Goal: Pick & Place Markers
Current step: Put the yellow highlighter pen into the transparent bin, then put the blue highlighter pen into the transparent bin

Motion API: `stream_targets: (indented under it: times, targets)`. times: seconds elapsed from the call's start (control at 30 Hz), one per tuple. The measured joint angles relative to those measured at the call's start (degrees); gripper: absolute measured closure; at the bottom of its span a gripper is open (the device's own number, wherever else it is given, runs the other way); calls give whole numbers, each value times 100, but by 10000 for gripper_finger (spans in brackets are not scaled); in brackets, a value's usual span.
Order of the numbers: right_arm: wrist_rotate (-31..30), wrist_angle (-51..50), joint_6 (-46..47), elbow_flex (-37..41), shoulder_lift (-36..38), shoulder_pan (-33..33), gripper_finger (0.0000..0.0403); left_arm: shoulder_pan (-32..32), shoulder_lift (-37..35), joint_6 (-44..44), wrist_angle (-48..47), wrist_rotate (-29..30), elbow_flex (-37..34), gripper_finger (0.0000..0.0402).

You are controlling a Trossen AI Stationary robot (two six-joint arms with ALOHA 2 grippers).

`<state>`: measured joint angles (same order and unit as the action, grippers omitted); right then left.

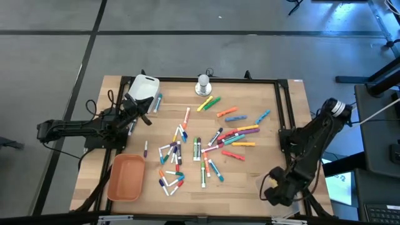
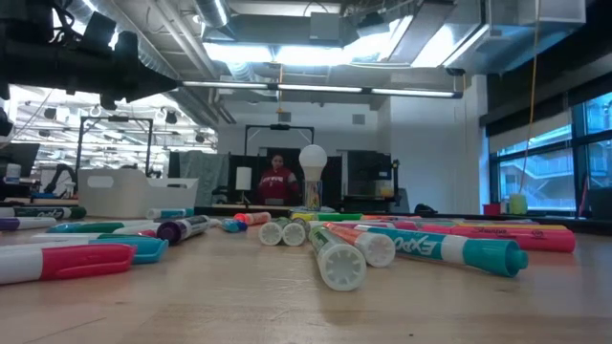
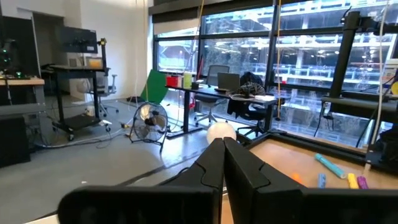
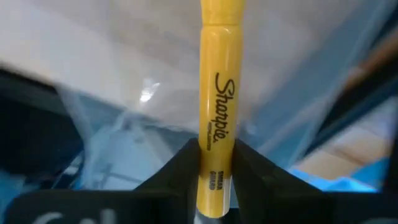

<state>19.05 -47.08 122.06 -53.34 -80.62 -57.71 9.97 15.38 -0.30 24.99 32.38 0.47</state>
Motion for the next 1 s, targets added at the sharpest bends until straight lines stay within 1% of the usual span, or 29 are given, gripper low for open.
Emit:
stream_targets:
  times: [0.1, 0.2, 0.27, 0.3, 0.37, 0.47, 0.53, 0.63, 0.7, 0.8, 0.87, 0.93, 1.0]
  targets:
    - [214, -365, 35, 0, -63, 73, 269, 0, 0, 0, 1, -2, 0, 396]
    - [177, -697, -4, 0, -47, 163, 223, -1, 0, 36, -2, -2, 0, 396]
    - [162, -800, -198, 0, -39, 252, 201, -1, 0, 39, -28, -4, 0, 396]
    - [105, -867, -344, 0, -39, 287, 192, 1, 0, 39, -63, -4, 0, 396]
    - [-279, -971, -670, 0, -39, 336, 182, -1, 0, 39, -101, -4, 0, 396]
    - [-918, -968, -1066, 7, -39, 402, 179, -1, 0, 39, -145, -5, 0, 396]
    - [-1032, -949, -1125, 91, -35, 461, 184, 0, 0, 39, -144, -7, 0, 396]
    - [-881, -1109, -952, 304, -35, 542, 197, -1, 0, 42, -158, -7, 0, 396]
    - [-716, -1354, -608, 460, -32, 562, 206, -1, 0, 42, -175, -7, 0, 396]
    - [-192, -1763, -90, 570, -32, 573, 219, -1, 0, 42, -175, -7, 0, 396]
    - [26, -1845, 20, 533, -32, 573, 227, -1, 0, 39, -175, -7, 0, 396]
    - [2, -1962, -32, 411, -32, 573, 233, -1, 0, 11, -179, -9, 0, 396]
    - [-181, -2019, -202, 224, -32, 573, 236, -1, 0, 9, -209, -9, 0, 396]
